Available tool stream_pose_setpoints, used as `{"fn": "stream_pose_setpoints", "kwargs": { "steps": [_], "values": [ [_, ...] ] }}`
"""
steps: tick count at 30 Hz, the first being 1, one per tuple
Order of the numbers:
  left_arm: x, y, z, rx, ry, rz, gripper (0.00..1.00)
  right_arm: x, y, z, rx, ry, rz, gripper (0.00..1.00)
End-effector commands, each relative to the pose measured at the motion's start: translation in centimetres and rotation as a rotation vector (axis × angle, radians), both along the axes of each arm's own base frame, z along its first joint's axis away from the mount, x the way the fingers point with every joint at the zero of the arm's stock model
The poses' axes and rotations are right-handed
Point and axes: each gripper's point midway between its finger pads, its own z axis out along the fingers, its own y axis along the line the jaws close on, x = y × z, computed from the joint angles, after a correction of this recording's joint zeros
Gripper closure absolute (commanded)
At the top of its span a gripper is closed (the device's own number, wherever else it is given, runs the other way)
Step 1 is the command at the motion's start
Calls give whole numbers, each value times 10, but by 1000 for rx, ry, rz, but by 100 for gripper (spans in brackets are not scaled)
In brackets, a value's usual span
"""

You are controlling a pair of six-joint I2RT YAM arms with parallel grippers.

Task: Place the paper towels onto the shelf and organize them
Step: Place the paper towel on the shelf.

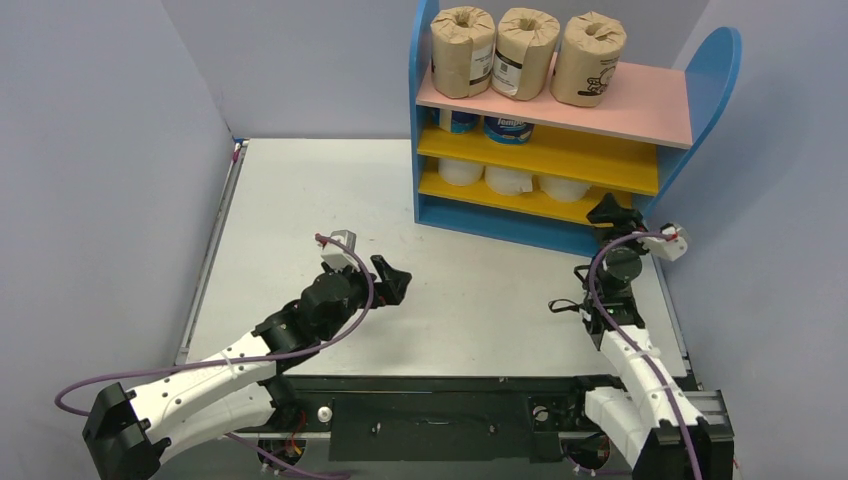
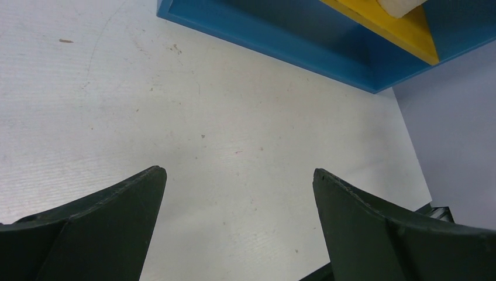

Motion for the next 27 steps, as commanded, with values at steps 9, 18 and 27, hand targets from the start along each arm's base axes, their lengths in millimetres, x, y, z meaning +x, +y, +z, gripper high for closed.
{"fn": "stream_pose_setpoints", "kwargs": {
  "steps": [9,18,27],
  "values": [
    [3,-16,47,-175,-41,-38,4,-16,-7,-9,389,-98,-36,74],
    [2,-17,42,-164,-28,-45,4,13,-15,-15,525,-222,-82,83],
    [6,-8,34,-144,-27,2,4,27,-35,-25,536,-272,-197,86]
  ]
}}
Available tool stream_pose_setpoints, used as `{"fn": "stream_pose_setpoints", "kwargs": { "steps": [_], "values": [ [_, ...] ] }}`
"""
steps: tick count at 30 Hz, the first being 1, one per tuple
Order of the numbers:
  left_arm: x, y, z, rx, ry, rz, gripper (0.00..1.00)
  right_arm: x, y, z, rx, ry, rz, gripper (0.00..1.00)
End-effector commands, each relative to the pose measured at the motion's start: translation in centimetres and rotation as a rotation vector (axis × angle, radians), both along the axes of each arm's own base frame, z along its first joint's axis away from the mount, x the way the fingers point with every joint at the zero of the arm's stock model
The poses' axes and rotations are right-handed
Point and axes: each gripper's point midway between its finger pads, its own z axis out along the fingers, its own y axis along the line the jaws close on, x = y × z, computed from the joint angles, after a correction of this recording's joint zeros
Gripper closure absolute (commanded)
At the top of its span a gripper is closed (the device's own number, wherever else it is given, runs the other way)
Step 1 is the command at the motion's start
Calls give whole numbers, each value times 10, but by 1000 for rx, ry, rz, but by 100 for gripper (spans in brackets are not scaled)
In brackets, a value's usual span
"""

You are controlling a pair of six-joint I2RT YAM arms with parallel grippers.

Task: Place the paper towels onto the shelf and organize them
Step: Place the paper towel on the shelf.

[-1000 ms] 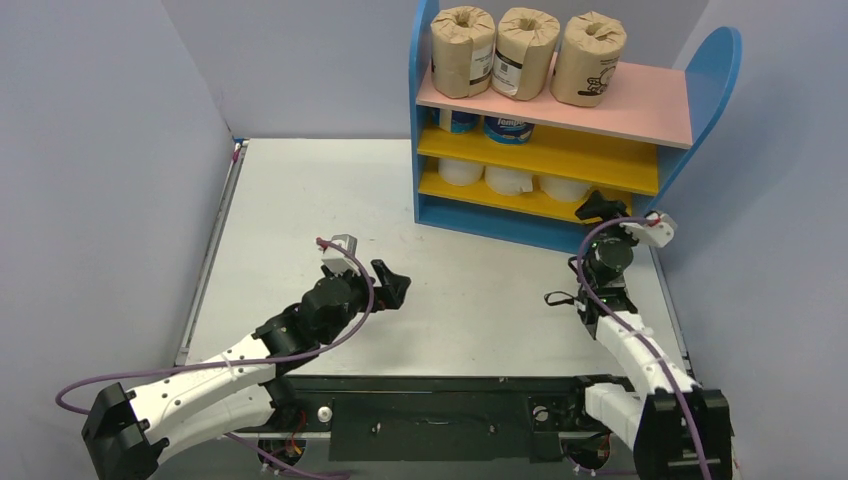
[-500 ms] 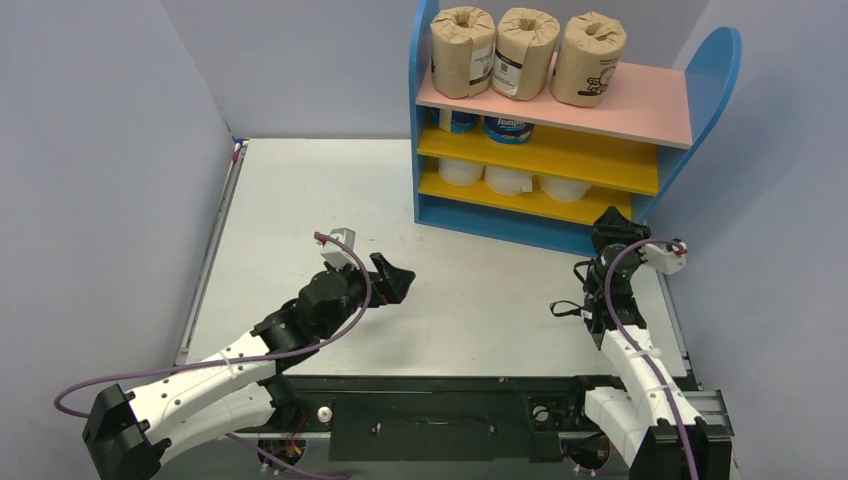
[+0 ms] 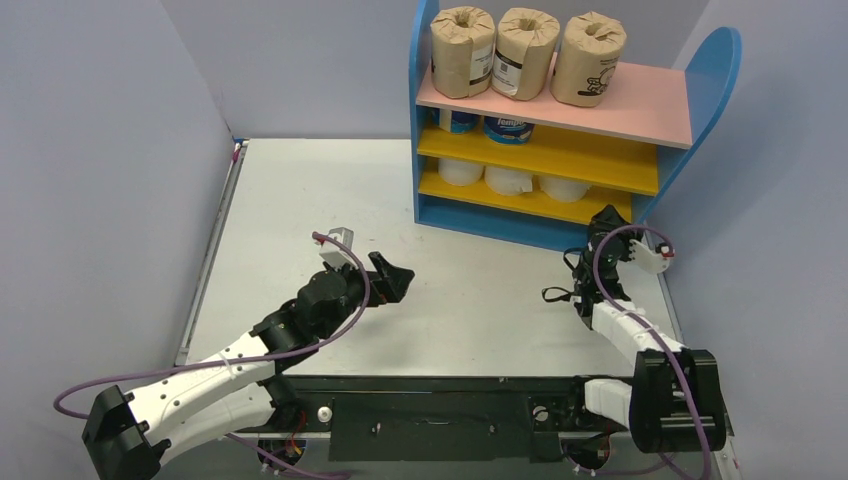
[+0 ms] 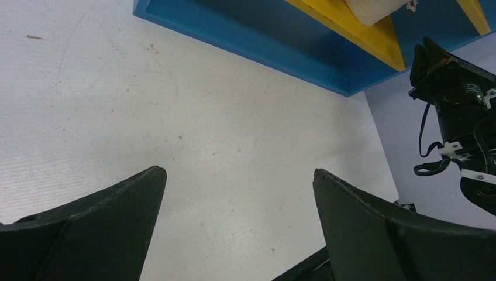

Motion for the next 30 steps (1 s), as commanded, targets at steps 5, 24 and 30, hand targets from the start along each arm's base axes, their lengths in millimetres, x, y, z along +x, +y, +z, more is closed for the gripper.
{"fn": "stream_pose_setpoints", "kwargs": {
  "steps": [5,24,30],
  "values": [
    [9,-3,12,-31,-21,25,4,23,-15,21,48,-156,-77,87],
    [17,-5,4,7,-20,44,4,63,-16,25,58,-277,-11,89],
    [18,-5,5,16,-26,45,4,74,-10,24,37,-244,33,89]
  ]
}}
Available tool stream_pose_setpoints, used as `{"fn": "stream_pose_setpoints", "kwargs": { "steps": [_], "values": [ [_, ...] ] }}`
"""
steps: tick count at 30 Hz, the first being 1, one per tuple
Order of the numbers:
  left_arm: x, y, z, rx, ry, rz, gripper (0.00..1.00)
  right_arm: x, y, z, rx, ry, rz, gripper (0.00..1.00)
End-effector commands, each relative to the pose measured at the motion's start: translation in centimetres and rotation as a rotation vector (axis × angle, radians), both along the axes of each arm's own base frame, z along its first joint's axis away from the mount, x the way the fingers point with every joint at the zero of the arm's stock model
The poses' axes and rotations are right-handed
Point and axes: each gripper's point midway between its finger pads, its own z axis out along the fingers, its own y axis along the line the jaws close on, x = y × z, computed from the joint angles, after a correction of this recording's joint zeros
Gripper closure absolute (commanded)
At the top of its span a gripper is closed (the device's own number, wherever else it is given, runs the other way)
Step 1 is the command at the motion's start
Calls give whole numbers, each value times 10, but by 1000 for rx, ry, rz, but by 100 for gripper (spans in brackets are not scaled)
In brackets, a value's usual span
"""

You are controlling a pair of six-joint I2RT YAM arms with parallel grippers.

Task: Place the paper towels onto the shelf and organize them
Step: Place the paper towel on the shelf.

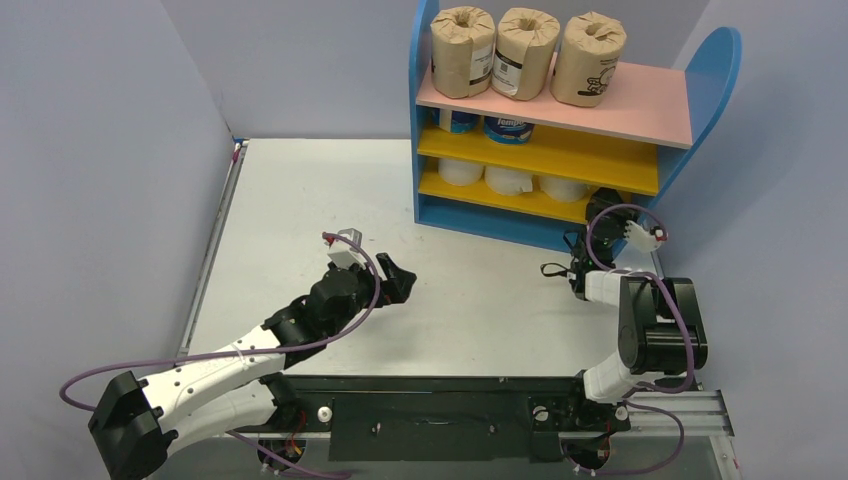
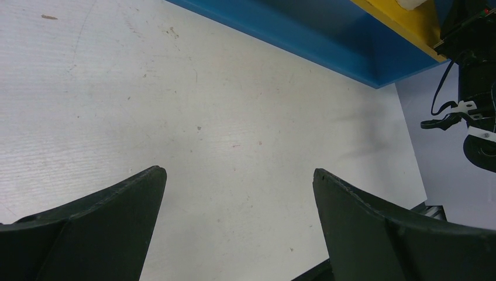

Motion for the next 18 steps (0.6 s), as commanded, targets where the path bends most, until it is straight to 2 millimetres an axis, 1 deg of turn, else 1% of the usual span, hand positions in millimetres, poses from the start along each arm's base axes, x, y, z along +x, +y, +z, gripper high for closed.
{"fn": "stream_pose_setpoints", "kwargs": {
  "steps": [1,13,18],
  "values": [
    [11,-3,31,-51,-78,19,4,10,4,24,-21,-69,35,89],
    [8,-6,27,-57,-74,2,4,29,27,22,-37,-72,175,89],
    [7,-7,26,-65,-74,-5,4,31,36,20,-36,-74,209,90]
  ]
}}
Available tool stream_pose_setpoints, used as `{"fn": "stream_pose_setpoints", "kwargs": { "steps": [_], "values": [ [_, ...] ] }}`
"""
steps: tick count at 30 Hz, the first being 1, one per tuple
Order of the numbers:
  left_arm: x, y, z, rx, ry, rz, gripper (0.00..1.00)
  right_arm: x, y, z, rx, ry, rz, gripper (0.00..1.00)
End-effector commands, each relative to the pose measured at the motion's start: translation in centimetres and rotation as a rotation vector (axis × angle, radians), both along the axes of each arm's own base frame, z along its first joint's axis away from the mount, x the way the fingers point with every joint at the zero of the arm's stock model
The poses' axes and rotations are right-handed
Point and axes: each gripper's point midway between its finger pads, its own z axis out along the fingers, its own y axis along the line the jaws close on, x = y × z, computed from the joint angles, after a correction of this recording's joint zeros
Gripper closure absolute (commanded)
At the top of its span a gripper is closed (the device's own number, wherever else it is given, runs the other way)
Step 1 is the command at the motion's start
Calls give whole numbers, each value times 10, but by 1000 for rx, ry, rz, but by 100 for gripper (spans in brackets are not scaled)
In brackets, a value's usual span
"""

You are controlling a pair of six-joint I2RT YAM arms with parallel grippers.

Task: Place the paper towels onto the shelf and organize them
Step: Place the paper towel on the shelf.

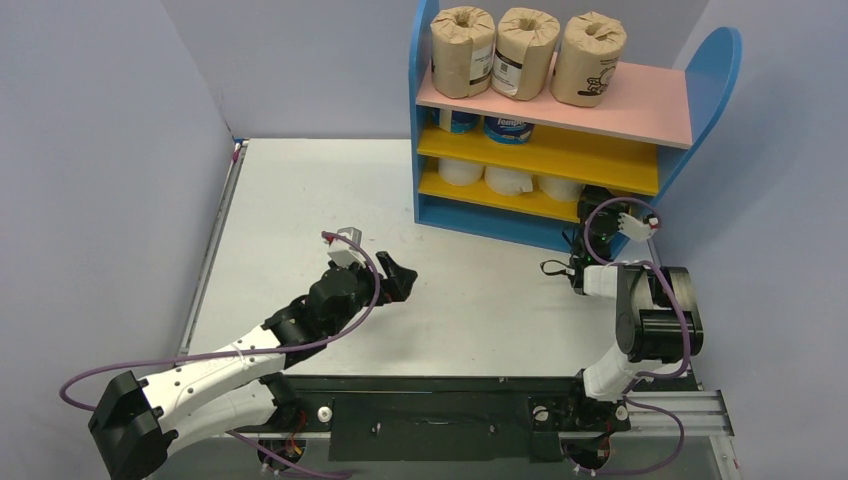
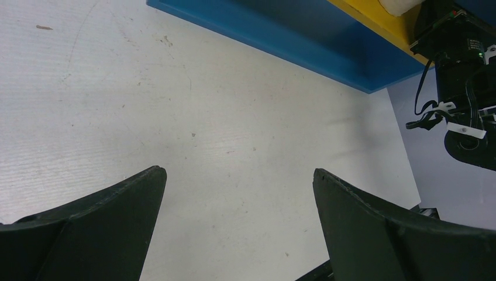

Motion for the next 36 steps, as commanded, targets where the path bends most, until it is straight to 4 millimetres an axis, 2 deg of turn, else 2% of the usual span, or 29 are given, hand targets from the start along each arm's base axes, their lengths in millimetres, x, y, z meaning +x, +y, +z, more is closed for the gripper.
{"fn": "stream_pose_setpoints", "kwargs": {
  "steps": [1,10,15,17,19,30,36],
  "values": [
    [5,-5,21,-53,-54,-5,4,7,10,29,-11,-99,54,90],
    [4,-7,20,-63,-46,-12,4,11,26,30,-29,-89,106,90],
    [4,-6,21,-69,-46,-11,4,10,26,30,-32,-88,105,90],
    [3,-7,21,-71,-47,-11,4,10,37,31,-32,-90,126,90],
    [3,-7,20,-69,-46,-14,4,9,38,31,-33,-91,129,90],
    [2,-5,20,-76,-45,-9,4,4,37,37,-40,-96,117,90],
    [2,-5,21,-77,-45,-11,4,-6,28,39,-43,-98,95,89]
  ]
}}
